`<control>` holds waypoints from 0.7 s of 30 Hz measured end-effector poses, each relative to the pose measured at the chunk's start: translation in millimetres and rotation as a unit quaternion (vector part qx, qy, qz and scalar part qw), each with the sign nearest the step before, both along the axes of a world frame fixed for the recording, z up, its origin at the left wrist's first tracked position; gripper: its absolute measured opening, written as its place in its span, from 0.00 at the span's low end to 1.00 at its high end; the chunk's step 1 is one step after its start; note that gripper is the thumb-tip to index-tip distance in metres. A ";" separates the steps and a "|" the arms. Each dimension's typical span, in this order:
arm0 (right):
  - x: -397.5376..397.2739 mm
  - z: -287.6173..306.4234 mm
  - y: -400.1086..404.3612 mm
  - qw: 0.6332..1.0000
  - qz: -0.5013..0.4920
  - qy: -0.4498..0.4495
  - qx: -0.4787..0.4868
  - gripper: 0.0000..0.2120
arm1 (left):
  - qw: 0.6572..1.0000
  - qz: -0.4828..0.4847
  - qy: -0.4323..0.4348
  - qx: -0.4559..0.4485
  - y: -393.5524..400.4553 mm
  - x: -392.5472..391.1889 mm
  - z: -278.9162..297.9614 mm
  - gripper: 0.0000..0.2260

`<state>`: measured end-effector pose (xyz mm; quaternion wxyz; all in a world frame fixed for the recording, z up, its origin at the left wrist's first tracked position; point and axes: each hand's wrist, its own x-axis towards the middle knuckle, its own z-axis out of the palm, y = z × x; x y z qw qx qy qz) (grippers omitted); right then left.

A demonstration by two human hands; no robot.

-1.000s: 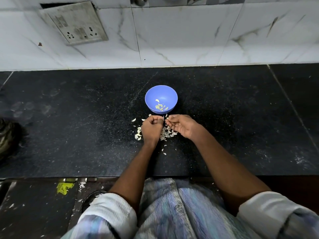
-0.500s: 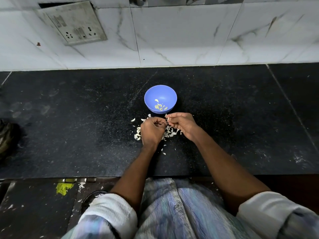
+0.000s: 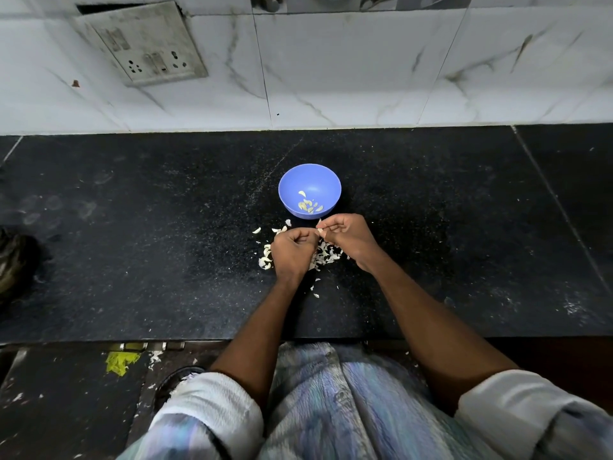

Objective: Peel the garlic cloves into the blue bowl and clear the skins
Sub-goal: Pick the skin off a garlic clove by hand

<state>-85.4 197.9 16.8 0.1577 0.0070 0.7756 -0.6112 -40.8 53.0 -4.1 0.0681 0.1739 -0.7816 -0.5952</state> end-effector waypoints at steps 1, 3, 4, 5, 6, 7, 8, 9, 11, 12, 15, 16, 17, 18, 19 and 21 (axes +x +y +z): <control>-0.1 -1.2 -0.5 1.000 0.003 0.009 0.002 0.07 | 1.000 0.003 -0.002 0.012 -0.1 -0.1 -0.3 0.05; -0.2 -2.5 -1.3 1.000 0.001 0.012 -0.005 0.07 | 1.000 0.004 -0.004 0.022 0.4 0.5 0.4 0.05; -0.2 -2.6 -2.0 1.000 0.000 0.009 -0.010 0.07 | 1.000 0.003 -0.003 0.022 0.4 0.6 1.1 0.05; -0.2 -2.5 -2.6 1.000 -0.001 0.007 -0.013 0.07 | 1.000 0.003 -0.003 0.022 0.5 0.4 1.2 0.05; -0.4 -2.8 -3.2 1.000 -0.001 0.001 -0.017 0.07 | 1.000 0.005 -0.006 0.021 0.3 0.0 0.4 0.05; -0.3 -2.8 -3.6 1.000 -0.002 -0.007 -0.021 0.07 | 1.000 0.006 -0.007 0.019 0.3 -0.1 -0.3 0.06; -0.2 -2.7 -3.8 0.999 -0.004 -0.019 -0.028 0.07 | 1.000 0.006 -0.007 0.014 0.2 0.0 -1.3 0.07; -0.1 -2.8 -3.9 0.999 -0.005 -0.032 -0.039 0.08 | 1.000 0.006 -0.004 0.007 0.5 0.3 -1.6 0.07; 0.3 -3.0 -4.4 0.996 -0.010 -0.054 -0.066 0.08 | 1.000 0.004 0.003 -0.014 0.4 1.0 -0.7 0.08; 0.6 -3.1 -5.1 0.995 -0.016 -0.061 -0.077 0.08 | 1.000 0.004 0.007 -0.024 0.3 1.1 0.4 0.08; 0.6 -3.0 -7.2 0.992 -0.035 -0.080 -0.093 0.07 | 0.999 -0.001 0.017 -0.049 0.3 0.9 2.4 0.07; 0.2 -2.9 -7.4 0.990 -0.038 -0.091 -0.101 0.06 | 0.999 -0.002 0.018 -0.051 0.1 0.6 1.4 0.07; -0.4 -2.4 -7.5 0.988 -0.039 -0.102 -0.110 0.06 | 0.999 -0.001 0.015 -0.046 -0.2 0.3 0.4 0.06; -0.7 -2.2 -7.0 0.986 -0.039 -0.112 -0.119 0.07 | 0.999 0.003 0.007 -0.038 -0.7 0.2 -0.5 0.05; -1.4 -2.6 -6.2 0.984 -0.040 -0.119 -0.127 0.09 | 0.999 0.010 0.002 -0.033 -1.3 0.5 0.0 0.04; -2.4 -2.7 -4.2 0.982 -0.047 -0.126 -0.136 0.10 | 0.999 0.030 0.000 -0.043 -2.7 0.8 0.1 0.05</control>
